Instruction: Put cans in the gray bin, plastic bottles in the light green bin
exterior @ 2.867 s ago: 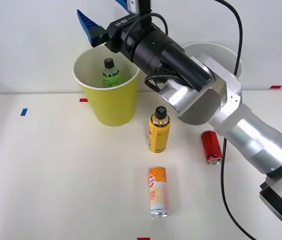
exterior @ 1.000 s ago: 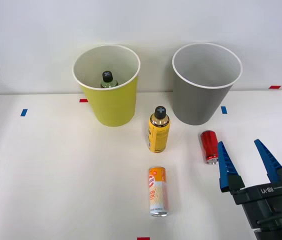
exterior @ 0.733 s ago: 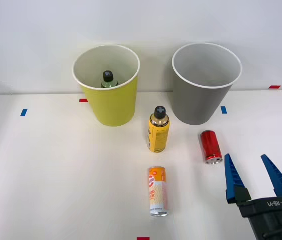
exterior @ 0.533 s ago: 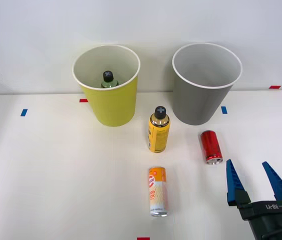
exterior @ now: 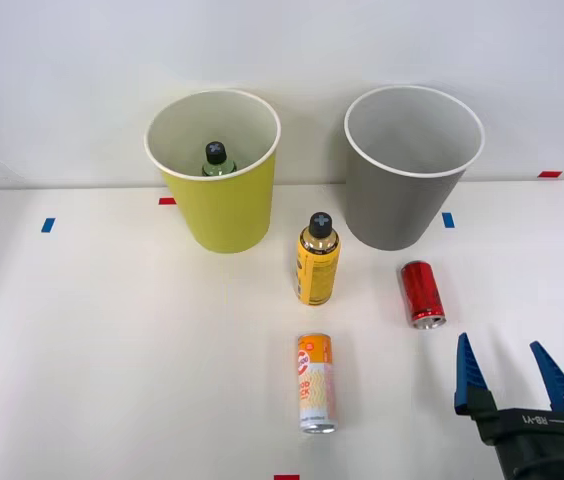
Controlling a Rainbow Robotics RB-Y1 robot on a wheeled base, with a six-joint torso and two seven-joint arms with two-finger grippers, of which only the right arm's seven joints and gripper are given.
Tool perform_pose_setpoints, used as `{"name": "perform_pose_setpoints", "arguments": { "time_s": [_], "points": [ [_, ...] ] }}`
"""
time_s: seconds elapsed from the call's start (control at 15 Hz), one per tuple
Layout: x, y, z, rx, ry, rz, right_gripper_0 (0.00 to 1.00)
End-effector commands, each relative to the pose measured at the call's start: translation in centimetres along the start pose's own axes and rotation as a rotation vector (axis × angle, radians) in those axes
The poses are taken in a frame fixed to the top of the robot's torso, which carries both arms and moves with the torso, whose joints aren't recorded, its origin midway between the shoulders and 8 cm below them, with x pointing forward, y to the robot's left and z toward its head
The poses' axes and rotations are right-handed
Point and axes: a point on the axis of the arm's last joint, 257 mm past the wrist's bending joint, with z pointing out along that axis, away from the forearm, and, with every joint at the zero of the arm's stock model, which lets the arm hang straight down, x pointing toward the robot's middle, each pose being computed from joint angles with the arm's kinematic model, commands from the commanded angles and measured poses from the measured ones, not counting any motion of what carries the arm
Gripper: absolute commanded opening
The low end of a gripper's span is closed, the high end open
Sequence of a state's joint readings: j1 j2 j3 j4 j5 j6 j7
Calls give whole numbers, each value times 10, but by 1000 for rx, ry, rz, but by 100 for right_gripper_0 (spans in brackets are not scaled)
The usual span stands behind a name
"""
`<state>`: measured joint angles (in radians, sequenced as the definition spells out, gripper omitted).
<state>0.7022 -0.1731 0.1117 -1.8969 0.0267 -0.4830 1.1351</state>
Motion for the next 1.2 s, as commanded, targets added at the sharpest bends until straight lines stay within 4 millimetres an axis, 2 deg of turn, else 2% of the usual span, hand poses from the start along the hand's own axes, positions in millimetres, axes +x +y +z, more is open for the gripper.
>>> {"name": "perform_pose_setpoints", "arguments": {
  "time_s": [0.07,0.27,0.53,0.73,0.87,1.0,1.2],
  "points": [
    [4,2,-12,0,2,19,100],
    [20,15,-22,-64,-67,4,100],
    [31,20,-35,-32,-100,-240,100],
    [30,17,-50,10,-106,-353,100],
    [33,13,-68,46,-90,-342,100],
    [39,19,-87,64,-72,-276,100],
    [44,23,-97,67,-53,-252,100]
  ]
}}
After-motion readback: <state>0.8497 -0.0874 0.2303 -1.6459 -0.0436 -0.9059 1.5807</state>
